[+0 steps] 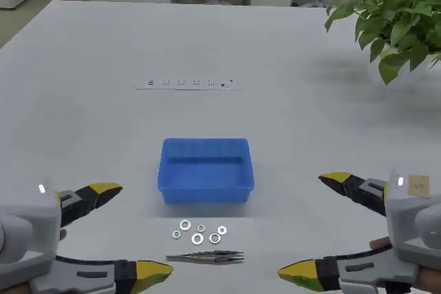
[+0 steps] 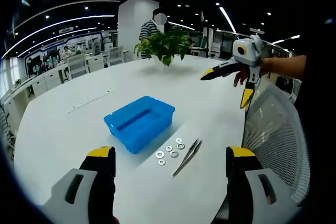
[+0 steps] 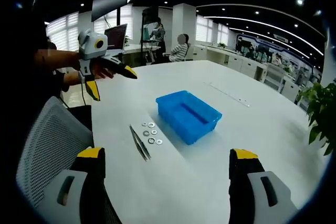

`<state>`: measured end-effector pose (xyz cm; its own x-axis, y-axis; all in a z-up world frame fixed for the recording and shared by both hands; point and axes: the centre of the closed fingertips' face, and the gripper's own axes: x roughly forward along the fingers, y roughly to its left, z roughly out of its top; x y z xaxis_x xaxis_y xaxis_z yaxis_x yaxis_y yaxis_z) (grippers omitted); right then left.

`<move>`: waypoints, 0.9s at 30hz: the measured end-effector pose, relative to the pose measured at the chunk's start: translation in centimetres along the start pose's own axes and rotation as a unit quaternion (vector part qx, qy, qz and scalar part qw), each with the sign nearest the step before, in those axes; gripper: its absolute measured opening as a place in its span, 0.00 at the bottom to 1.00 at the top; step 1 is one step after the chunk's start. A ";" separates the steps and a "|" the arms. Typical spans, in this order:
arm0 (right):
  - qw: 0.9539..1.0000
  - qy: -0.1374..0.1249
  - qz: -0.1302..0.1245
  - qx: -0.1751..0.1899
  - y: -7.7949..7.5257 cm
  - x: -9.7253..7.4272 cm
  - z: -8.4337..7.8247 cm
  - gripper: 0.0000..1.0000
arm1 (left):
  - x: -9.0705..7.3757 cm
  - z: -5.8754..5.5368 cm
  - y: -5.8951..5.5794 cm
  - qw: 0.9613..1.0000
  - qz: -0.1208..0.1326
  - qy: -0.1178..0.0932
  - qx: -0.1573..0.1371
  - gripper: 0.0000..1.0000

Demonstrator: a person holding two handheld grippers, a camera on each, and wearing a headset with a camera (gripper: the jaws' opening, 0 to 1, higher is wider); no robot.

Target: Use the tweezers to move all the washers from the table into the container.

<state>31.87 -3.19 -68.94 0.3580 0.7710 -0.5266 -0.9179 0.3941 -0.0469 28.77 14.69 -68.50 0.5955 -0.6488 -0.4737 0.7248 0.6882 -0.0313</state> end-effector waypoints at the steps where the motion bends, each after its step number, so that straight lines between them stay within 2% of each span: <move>1: 1.000 0.000 0.000 0.000 0.0 0.0 0.0 1.00 | 0.0 0.0 0.0 1.000 0.000 0.000 0.000 0.93; 27: 1.000 -0.004 0.002 0.001 0.0 0.0 0.2 1.00 | 0.0 0.3 0.0 1.000 -0.001 -0.005 0.001 0.95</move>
<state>31.88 -3.07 -68.73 0.3566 0.7768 -0.5191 -0.9188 0.3923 -0.0441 28.91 14.62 -68.20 0.5982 -0.6530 -0.4644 0.7263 0.6867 -0.0300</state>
